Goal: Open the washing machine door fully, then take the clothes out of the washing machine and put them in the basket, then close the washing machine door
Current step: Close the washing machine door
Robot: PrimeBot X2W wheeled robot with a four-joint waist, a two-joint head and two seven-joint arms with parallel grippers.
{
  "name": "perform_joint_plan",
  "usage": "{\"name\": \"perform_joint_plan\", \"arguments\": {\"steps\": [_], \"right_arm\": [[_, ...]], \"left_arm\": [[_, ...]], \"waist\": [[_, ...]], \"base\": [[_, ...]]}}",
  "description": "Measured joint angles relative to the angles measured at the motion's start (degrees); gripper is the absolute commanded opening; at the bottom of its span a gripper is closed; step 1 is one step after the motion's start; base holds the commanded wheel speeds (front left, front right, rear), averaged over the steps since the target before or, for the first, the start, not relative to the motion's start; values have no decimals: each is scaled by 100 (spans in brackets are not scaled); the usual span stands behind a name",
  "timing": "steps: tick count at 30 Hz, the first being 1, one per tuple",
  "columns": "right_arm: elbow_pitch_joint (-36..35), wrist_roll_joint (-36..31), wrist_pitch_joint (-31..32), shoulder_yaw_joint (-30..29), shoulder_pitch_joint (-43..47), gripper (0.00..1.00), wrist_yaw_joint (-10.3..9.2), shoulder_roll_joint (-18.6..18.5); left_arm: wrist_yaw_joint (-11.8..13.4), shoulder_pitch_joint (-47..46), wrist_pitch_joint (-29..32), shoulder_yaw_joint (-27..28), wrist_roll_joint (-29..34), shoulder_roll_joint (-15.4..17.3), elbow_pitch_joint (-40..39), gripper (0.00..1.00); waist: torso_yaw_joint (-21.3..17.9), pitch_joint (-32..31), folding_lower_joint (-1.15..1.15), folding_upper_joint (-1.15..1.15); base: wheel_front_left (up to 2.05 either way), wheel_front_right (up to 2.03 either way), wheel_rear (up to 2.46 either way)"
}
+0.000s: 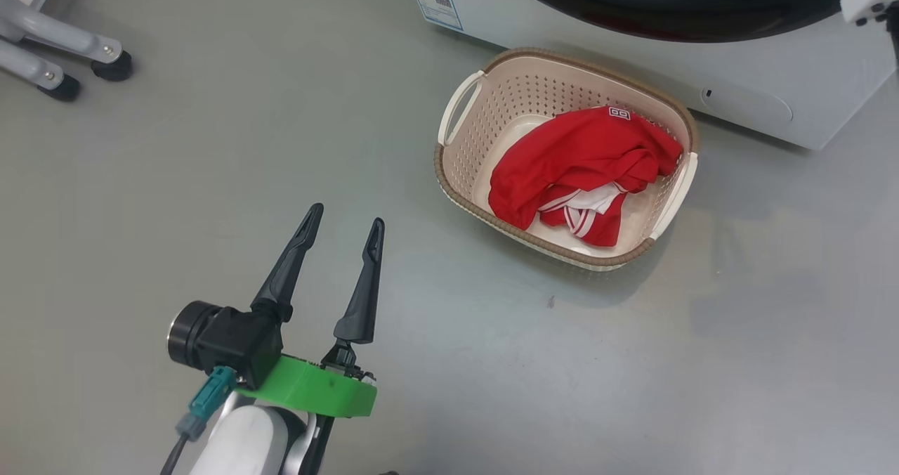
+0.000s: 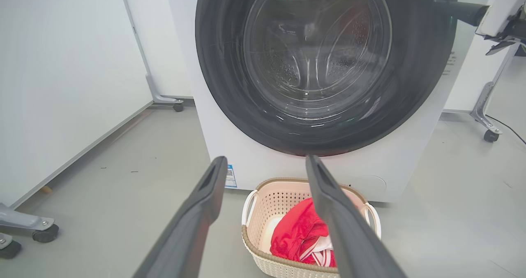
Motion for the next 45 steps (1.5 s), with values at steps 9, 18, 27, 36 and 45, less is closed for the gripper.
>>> {"name": "perform_joint_plan", "arguments": {"steps": [9, 18, 27, 36, 45], "right_arm": [[-34, 44, -144, 318, 429, 0, 2, 308], [-269, 358, -219, 346, 1193, 0, 2, 694], [-901, 657, -234, 99, 2228, 100, 2, 1068], [-1466, 655, -235, -38, 3009, 100, 2, 1209], [-1998, 477, -234, -86, 4014, 100, -54, 1335]], "left_arm": [[10, -4, 0, 154, 12, 0, 86, 100], [35, 0, 0, 321, 73, -1, 193, 100], [54, 91, 0, 464, 138, 104, 383, 100], [98, 143, 0, 537, 159, 178, 565, 100], [98, 410, 0, 535, 159, 259, 831, 100]], "waist": [[-203, -241, 0, 0], [-644, -464, 0, 0], [-1245, -755, 0, 0], [-1735, -1000, 0, 0], [-2126, -1402, 0, 0]], "base": [[0, 0, 0], [0, 0, 0], [0, 0, 0], [0, 0, 0], [0, 0, 0]]}}
